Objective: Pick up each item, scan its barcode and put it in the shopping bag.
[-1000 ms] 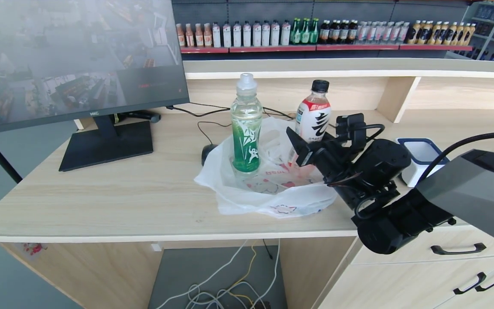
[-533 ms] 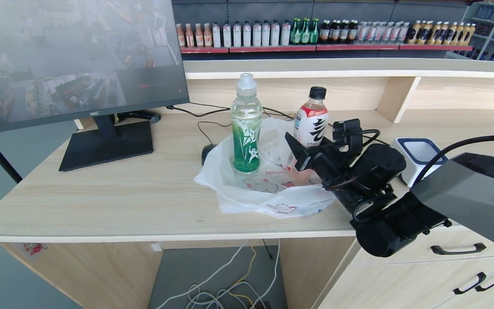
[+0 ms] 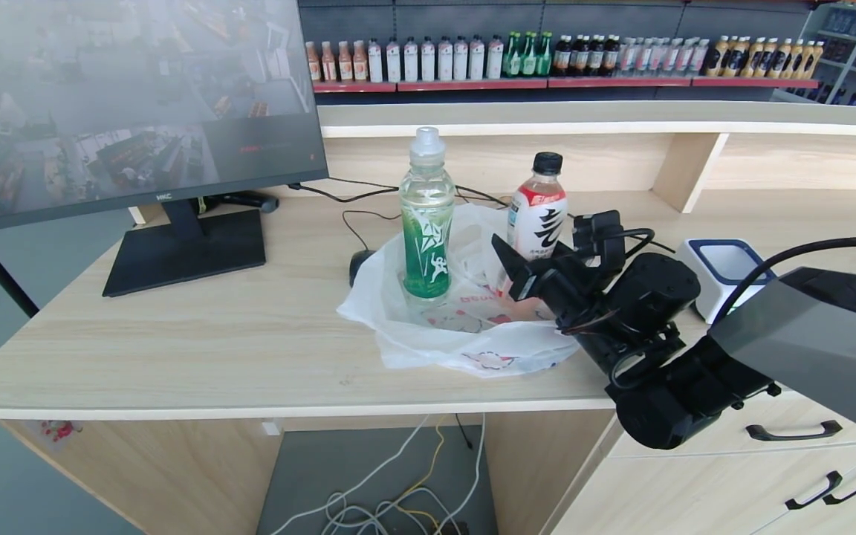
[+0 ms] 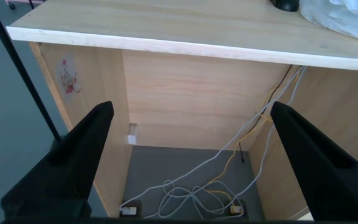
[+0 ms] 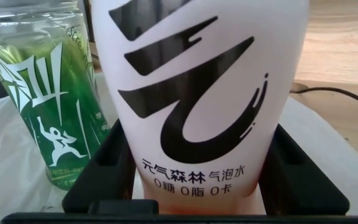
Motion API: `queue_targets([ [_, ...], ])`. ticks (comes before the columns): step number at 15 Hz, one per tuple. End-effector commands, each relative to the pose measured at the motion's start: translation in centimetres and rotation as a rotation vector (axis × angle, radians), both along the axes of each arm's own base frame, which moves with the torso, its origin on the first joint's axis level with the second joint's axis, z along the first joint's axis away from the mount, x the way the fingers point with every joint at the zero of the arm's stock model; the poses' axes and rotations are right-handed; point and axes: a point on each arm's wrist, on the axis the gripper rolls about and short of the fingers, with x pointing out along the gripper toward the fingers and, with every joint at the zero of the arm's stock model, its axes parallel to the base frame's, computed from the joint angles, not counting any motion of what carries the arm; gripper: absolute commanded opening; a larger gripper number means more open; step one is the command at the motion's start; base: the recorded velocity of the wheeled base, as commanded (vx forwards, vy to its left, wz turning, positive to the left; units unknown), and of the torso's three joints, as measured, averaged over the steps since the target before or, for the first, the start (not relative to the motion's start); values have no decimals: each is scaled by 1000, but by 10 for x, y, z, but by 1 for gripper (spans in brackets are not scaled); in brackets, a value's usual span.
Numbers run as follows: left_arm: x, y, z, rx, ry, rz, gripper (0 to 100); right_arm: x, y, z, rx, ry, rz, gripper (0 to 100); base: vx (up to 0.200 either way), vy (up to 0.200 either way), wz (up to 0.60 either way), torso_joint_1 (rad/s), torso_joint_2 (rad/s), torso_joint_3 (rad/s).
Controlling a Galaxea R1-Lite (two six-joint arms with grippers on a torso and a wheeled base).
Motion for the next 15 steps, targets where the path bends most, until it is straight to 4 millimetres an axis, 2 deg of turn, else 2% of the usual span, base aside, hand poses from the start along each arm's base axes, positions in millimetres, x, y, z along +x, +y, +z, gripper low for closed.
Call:
queue_targets([
  [1, 0, 0, 0, 0, 1, 1, 100, 0, 0, -2, -3, 6, 1, 0, 0, 0, 0, 0, 0, 0],
  [5, 0, 0, 0, 0, 1, 1, 100, 0, 1, -1, 0, 2, 1, 0, 0, 0, 0, 0, 0, 0],
  [6, 0, 0, 0, 0, 1, 1, 100, -1, 1, -2, -1, 6, 3, 100, 0, 0, 0, 0, 0, 0],
  [12, 0, 0, 0, 5, 1, -1, 100, -16, -6, 10, 12, 14, 10, 100, 0, 0, 0, 0, 0, 0],
  [15, 0, 0, 0, 6, 1, -1, 100, -41, 1, 27, 20, -6, 54, 100, 0, 0, 0, 0, 0, 0],
])
